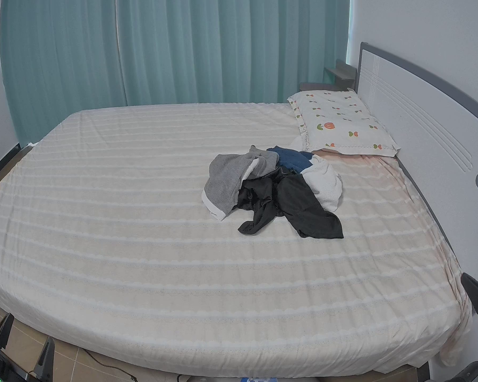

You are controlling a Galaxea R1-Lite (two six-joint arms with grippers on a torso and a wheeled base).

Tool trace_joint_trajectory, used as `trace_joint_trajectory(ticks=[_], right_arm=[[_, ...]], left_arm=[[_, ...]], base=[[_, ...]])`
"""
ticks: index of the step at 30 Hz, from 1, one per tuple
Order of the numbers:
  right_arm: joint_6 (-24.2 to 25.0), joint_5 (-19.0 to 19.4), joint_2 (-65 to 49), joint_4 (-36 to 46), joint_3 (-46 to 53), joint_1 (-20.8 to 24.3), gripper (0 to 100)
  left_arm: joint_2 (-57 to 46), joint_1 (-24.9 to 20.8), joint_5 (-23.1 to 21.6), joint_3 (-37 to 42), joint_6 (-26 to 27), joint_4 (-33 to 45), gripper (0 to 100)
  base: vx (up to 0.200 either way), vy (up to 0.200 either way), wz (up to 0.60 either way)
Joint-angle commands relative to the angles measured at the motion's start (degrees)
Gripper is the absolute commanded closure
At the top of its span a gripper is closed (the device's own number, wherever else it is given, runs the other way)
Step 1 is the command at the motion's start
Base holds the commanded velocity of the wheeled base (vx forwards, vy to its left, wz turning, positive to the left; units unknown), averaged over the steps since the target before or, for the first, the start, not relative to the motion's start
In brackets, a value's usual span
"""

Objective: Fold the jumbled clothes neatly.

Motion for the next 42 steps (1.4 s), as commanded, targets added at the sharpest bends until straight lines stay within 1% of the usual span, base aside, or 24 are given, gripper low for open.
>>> trace_joint_trajectory(ticks=[1,3,4,5,6,8,11,13,16,18,20,22,23,24,30,34,37,42], right_arm=[[5.7,1.0,35.5,-16.8,-1.3,6.0,0],[6.2,0.8,42.5,-21.5,-1.9,6.7,0],[7.3,0.4,48.3,-25.5,-2.8,7.2,0],[7.5,0.4,48.9,-25.9,-2.8,7.3,0],[9.9,0.1,56.4,-31.6,-4.4,7.7,0],[12.6,-0.5,63.4,-36.6,-7.3,7.9,0],[16.2,-3.2,73.9,-41.2,-13.4,7.9,0],[19.1,-5.8,80.7,-42.9,-18.8,8.0,0],[24.3,-8.1,87.9,-42.5,-26.8,9.2,0],[26.2,-9.0,92.2,-42.1,-31.7,9.8,0],[26.4,-9.7,95.5,-41.6,-35.2,9.9,0],[26.9,-11.0,100.4,-40.4,-41.3,9.9,0],[26.9,-11.1,100.7,-40.3,-41.7,9.9,0],[27.2,-11.7,103.5,-39.2,-45.8,9.8,0],[31.1,-11.8,112.1,-34.7,-57.3,10.0,0],[32.2,-12.4,116.4,-32.9,-61.8,10.4,0],[32.2,-12.6,120.4,-32.6,-66.7,9.2,0],[32.2,-12.9,122.7,-30.3,-71.0,7.8,0]], left_arm=[[-0.5,0.0,-0.1,0.8,0.1,0.0,0],[-0.5,0.0,-0.1,0.8,0.0,0.1,0],[-0.5,0.0,-0.1,0.8,0.0,0.1,0],[-0.5,0.0,-0.1,0.8,0.0,0.1,0],[-0.5,0.0,-0.1,0.8,0.0,0.1,0],[-0.5,0.0,-0.1,0.8,-0.1,0.1,0],[-0.5,0.0,-0.1,0.8,0.0,0.0,0],[-0.4,0.0,-0.1,0.9,0.1,0.0,0],[-0.5,0.0,0.0,0.9,0.1,0.1,0],[-0.5,0.0,0.0,0.9,0.1,0.0,0],[-0.5,0.0,0.0,0.9,0.2,0.0,0],[-0.5,0.0,0.0,0.9,0.2,0.0,0],[-0.5,0.0,0.0,0.9,0.2,0.0,0],[-0.5,0.0,0.0,0.9,0.2,0.0,0],[-0.5,0.0,0.0,0.9,0.2,0.1,0],[-0.5,0.0,0.0,0.8,0.3,0.0,0],[-0.5,0.0,0.1,0.9,0.3,0.1,0],[-0.5,0.0,0.1,0.9,0.4,0.1,0]], base=[[0.000,0.000,0.00],[0.000,0.000,0.00],[0.000,0.000,0.00],[0.000,0.000,0.00],[0.000,0.000,0.00],[0.000,0.000,0.00],[0.000,0.000,0.00],[0.000,0.000,0.00],[0.000,0.000,0.00],[0.000,0.000,0.00],[0.000,0.000,0.00],[0.000,0.000,0.00],[0.000,0.000,0.00],[0.000,0.000,0.00],[0.000,0.000,0.00],[0.000,0.000,0.00],[0.000,0.000,0.00],[0.000,0.000,0.00]])
